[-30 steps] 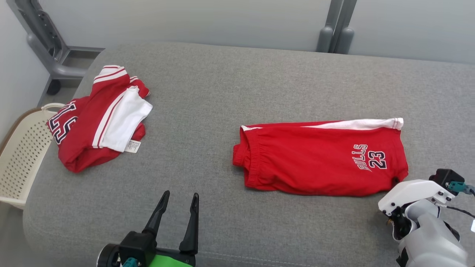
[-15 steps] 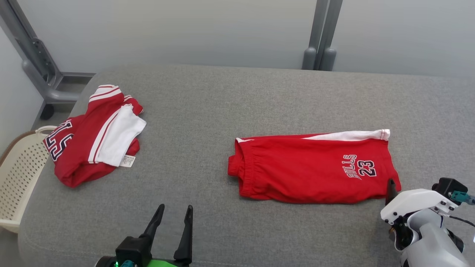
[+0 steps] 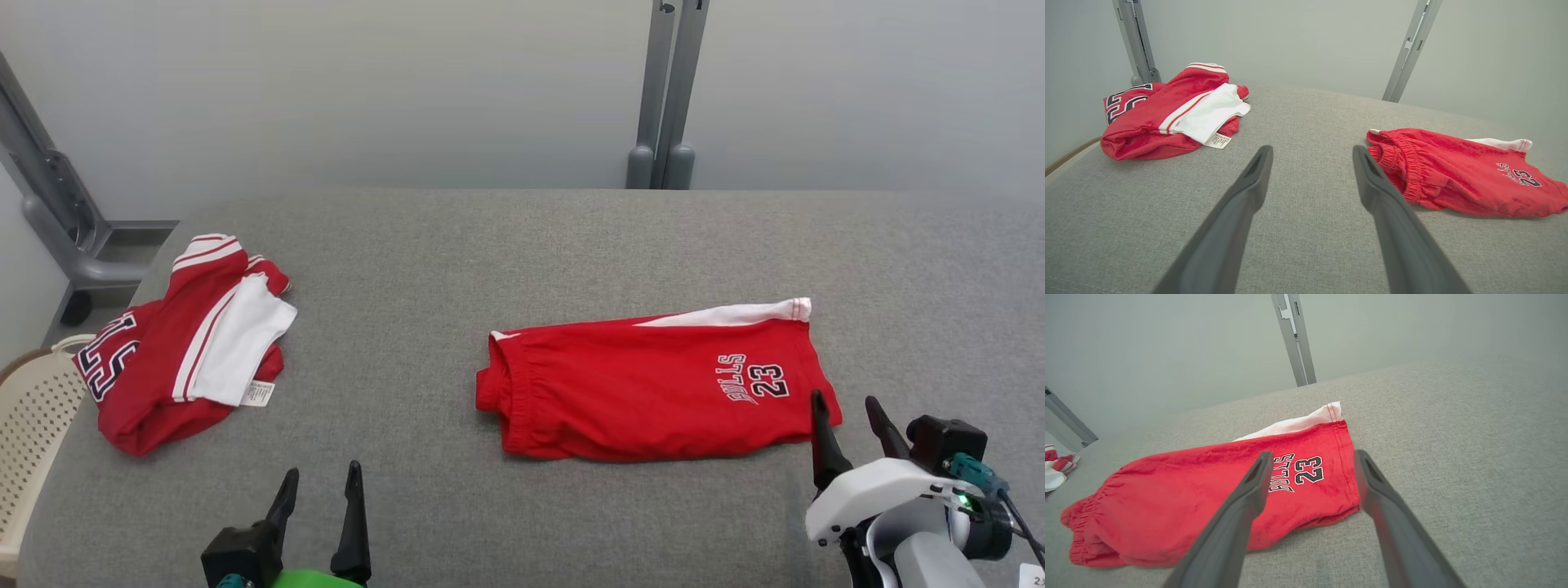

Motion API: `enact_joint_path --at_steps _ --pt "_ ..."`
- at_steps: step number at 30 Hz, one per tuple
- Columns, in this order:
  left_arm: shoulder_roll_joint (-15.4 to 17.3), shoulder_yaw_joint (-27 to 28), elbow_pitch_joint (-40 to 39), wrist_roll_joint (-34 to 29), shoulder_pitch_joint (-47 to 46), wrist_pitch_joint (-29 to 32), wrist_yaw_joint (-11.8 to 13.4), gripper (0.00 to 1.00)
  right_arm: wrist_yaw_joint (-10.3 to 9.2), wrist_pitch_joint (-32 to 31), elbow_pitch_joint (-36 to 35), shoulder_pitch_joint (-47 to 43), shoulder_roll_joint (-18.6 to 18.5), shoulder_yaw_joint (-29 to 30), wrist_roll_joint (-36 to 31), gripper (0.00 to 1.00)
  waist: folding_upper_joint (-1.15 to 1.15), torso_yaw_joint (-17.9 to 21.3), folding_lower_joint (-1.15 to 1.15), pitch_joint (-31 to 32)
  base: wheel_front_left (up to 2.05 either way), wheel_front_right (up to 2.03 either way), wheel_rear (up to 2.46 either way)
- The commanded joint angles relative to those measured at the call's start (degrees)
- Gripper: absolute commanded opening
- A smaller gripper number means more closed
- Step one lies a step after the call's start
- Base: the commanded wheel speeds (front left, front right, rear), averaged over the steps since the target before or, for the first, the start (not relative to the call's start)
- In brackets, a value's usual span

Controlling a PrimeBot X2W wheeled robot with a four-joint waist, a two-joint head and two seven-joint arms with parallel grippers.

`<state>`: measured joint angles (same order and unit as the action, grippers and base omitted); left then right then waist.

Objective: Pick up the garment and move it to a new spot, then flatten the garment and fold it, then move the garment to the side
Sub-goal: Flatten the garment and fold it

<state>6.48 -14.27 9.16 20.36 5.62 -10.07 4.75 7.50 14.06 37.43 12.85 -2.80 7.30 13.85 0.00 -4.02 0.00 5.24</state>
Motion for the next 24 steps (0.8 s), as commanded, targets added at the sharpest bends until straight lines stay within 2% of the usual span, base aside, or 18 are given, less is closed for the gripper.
enact_joint_path --at_steps 1,5,10,17,24 --pt "0.68 0.56 0.43 0.26 0.04 0.22 0.50 1.00 -0.02 -0.04 -3.68 -2.49 -0.17 -1.20 -1.02 1.00 0.00 1.09 0.00 0.83 0.00 0.00 0.00" --pt "1.19 1.63 2.18 0.79 -1.24 -0.19 0.88 1.00 -0.02 -1.30 -11.47 -6.96 -0.20 -2.59 -2.15 1.00 0.00 2.07 0.00 1.40 0.00 0.00 0.00" --pt "1.92 3.07 5.06 1.87 -2.82 -0.56 1.01 1.00 -0.02 -3.11 -17.71 -11.20 -0.16 -3.70 -3.15 1.00 0.00 2.93 0.00 1.83 0.00 0.00 0.00" --pt "3.67 3.49 6.90 1.85 -2.74 0.72 1.19 1.00 -0.02 -4.65 -20.25 -14.36 -0.17 -7.36 -3.64 1.00 0.00 4.47 0.00 2.25 0.00 0.00 0.00" --pt "4.61 3.68 5.79 2.38 -1.17 0.10 1.03 1.00 -0.02 -5.38 -20.63 -14.77 -0.16 -7.69 -2.90 1.00 0.00 4.82 0.00 2.60 0.00 0.00 0.00"
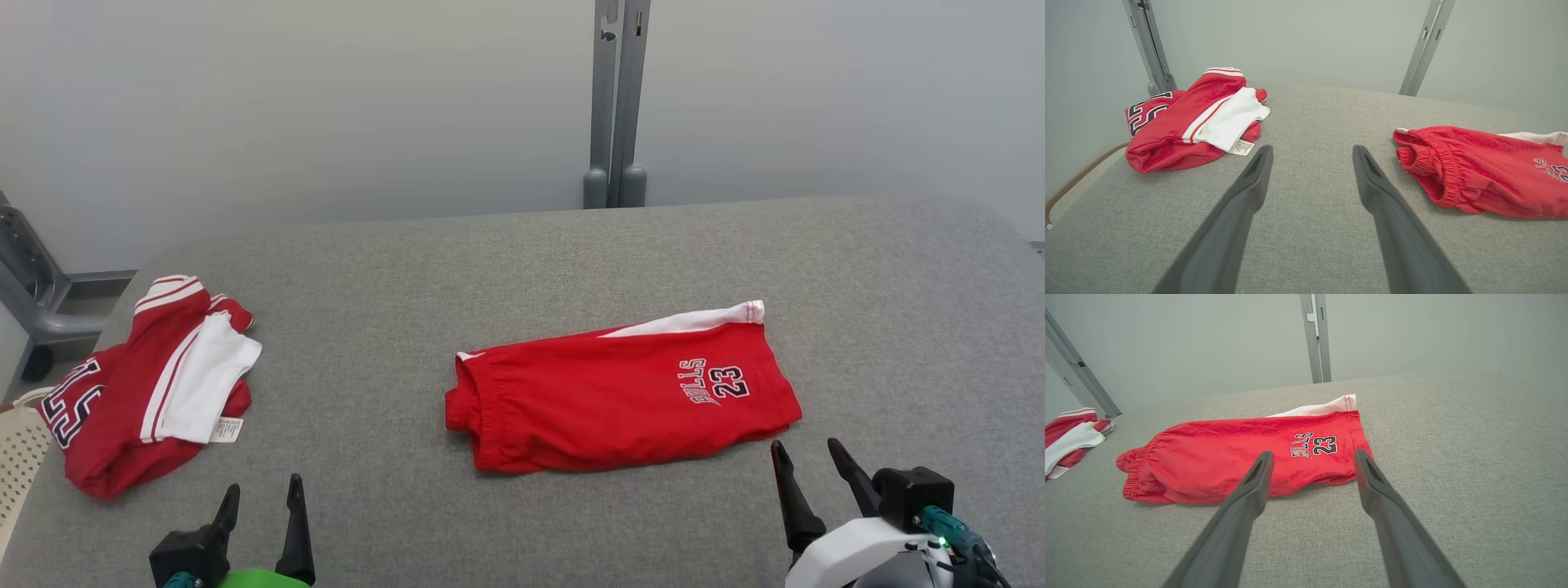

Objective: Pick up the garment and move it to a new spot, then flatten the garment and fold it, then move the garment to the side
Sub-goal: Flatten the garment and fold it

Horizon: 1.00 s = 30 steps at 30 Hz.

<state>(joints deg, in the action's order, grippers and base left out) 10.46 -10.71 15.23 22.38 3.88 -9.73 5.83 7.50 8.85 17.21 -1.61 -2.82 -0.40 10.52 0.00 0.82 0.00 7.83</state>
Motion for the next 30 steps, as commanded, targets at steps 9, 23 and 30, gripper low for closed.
enact_joint_path --at_steps 9,23,30 --pt "0.73 -0.39 -1.38 0.86 1.37 0.28 -0.06 1.00 -0.02 -0.57 -0.73 0.37 -0.14 0.15 0.73 1.00 0.00 -0.47 0.00 -0.12 0.00 0.00 0.00" --pt "0.99 -0.89 -2.82 1.15 1.61 1.19 1.12 1.00 -0.02 -4.10 -1.86 1.77 -0.12 1.84 0.98 1.00 0.00 -0.55 0.00 -1.73 0.00 0.00 0.00" --pt "1.63 -1.99 -3.41 0.54 0.35 2.18 0.42 1.00 -0.01 -18.91 -1.57 8.36 -1.33 4.15 -6.04 1.00 0.00 -0.94 0.00 -3.88 0.00 0.00 0.00"
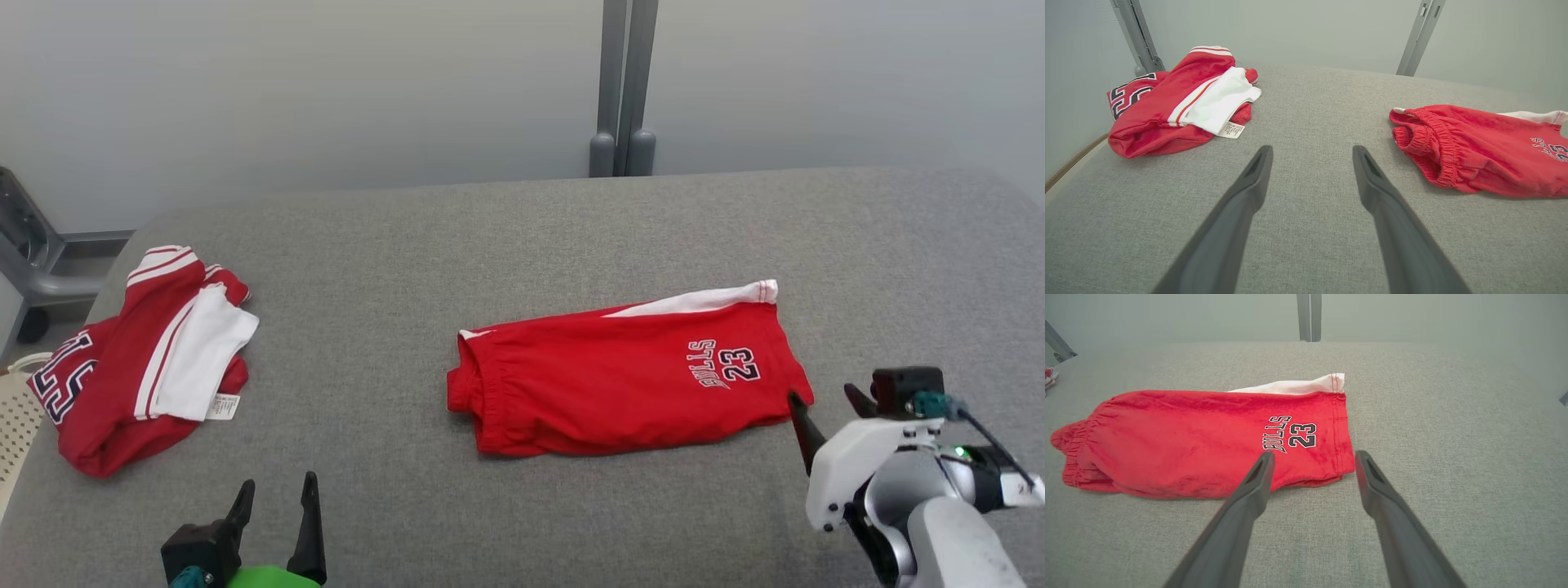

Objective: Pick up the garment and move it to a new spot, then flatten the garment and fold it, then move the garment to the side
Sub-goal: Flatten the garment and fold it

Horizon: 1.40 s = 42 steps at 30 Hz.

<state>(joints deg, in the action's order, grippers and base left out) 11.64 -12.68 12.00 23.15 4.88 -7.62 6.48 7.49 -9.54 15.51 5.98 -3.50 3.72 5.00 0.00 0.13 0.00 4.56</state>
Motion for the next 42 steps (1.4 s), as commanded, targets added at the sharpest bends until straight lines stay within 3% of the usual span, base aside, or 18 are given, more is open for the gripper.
enact_joint_path --at_steps 1,6,10,13,28,42 --pt "0.56 -0.20 -0.27 -0.37 -1.02 0.29 -0.31 1.00 -0.02 -2.92 0.55 2.10 -1.36 -0.13 -0.57 1.00 0.00 -0.47 0.00 -0.95 0.00 0.00 0.00" --pt "0.80 -1.32 -1.00 -0.78 -2.10 0.83 -0.78 1.00 -0.01 -16.63 4.67 9.30 -5.31 0.75 0.63 1.00 0.00 -2.44 0.00 -2.53 0.00 0.00 0.00" --pt "1.04 -2.38 -1.93 -1.27 -3.03 1.60 -1.11 1.00 -0.02 -21.88 8.46 13.94 -7.36 4.28 1.27 1.00 0.00 -4.60 0.00 -4.33 0.00 0.00 0.00" --pt "1.25 -3.17 -3.21 -1.85 -4.43 2.14 -1.35 1.00 -0.03 -25.80 13.21 18.78 -8.57 9.47 -2.39 1.00 0.00 -6.76 0.00 -7.14 0.00 0.00 0.00" --pt "0.29 -5.53 -2.68 -2.40 -9.52 1.64 -2.88 1.00 -0.04 -25.41 24.66 29.56 -6.52 19.26 -9.87 1.00 0.00 -11.70 0.00 -14.69 0.00 0.00 0.00" --pt "-0.42 -6.53 0.25 -1.33 -11.55 0.16 -3.51 1.00 0.03 -27.17 32.45 33.69 -3.40 21.56 -11.21 1.00 0.00 -13.20 0.00 -16.69 0.00 0.00 0.00"
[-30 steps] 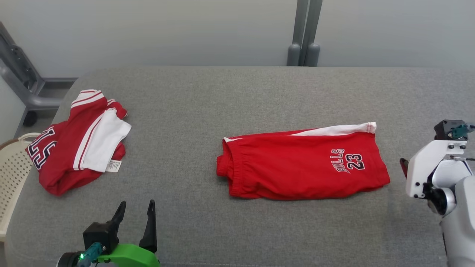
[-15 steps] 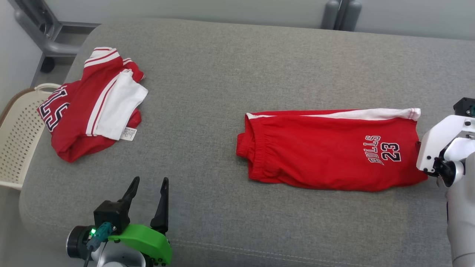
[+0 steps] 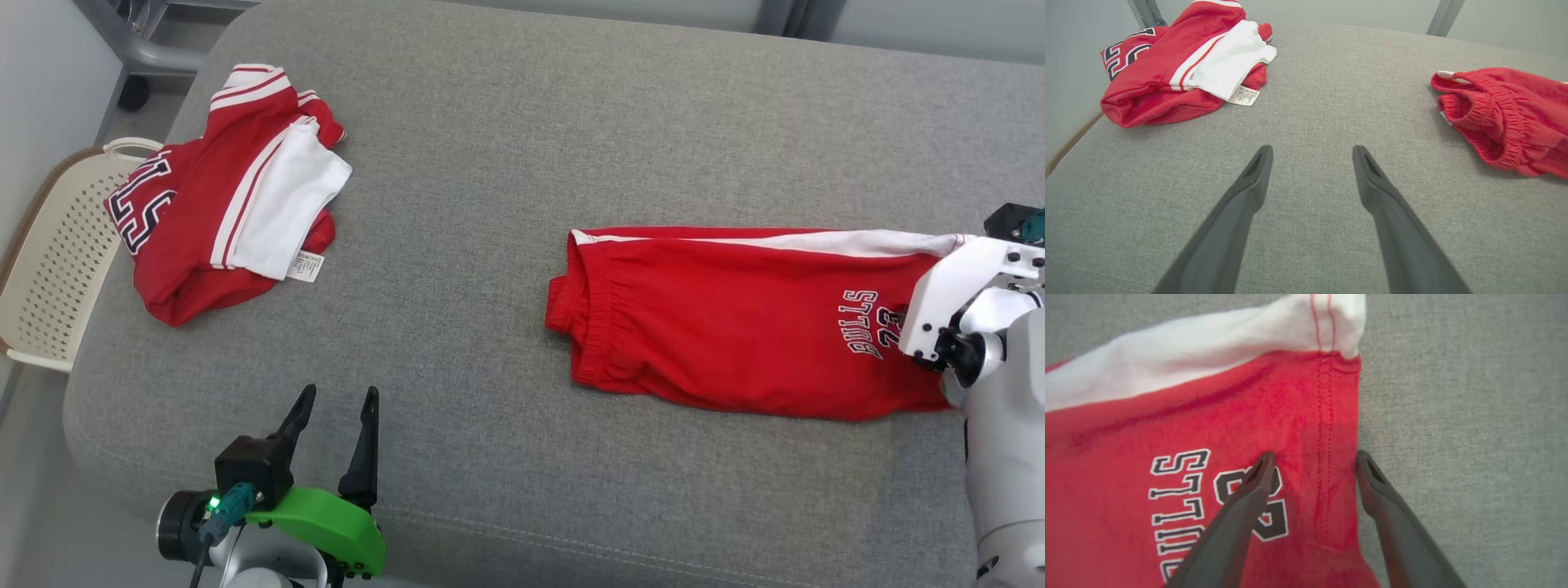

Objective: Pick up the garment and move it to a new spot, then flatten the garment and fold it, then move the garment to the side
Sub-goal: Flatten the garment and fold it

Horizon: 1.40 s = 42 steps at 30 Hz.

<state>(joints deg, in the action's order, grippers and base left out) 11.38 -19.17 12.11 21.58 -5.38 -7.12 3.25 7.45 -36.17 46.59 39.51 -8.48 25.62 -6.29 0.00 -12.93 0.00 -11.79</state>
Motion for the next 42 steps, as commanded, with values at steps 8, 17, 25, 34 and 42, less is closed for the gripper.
enact_joint_path --at_steps 8,17,25,34,42 --pt "-0.36 -0.26 1.08 0.85 -1.42 -0.59 -0.21 1.00 0.21 -3.31 4.40 1.06 3.17 -2.47 1.18 0.58 0.00 -0.34 0.00 -0.44 0.00 0.00 0.00" --pt "-0.26 -0.46 1.91 1.29 -1.18 -0.78 0.03 1.00 -0.04 -2.02 3.58 0.51 -0.17 -1.97 -0.95 0.00 0.00 -0.33 0.00 0.56 0.00 0.00 0.00" --pt "-0.01 -0.75 2.16 1.72 -0.51 -0.76 0.34 1.00 -0.03 -2.23 1.60 0.57 -3.48 1.22 -5.54 0.00 0.00 -0.07 0.00 1.77 0.00 0.00 0.00" --pt "0.45 -0.96 1.89 2.04 0.43 -0.33 0.85 1.00 -0.01 -3.68 -1.42 1.08 -4.20 3.54 -9.25 0.00 0.00 -0.16 0.00 3.60 0.00 0.00 0.00" --pt "0.51 -1.27 2.10 2.66 1.61 -0.25 1.03 1.00 -0.01 -7.53 -1.98 1.78 0.48 -4.42 -1.39 0.00 0.00 -0.03 0.00 6.51 0.00 0.00 0.00"
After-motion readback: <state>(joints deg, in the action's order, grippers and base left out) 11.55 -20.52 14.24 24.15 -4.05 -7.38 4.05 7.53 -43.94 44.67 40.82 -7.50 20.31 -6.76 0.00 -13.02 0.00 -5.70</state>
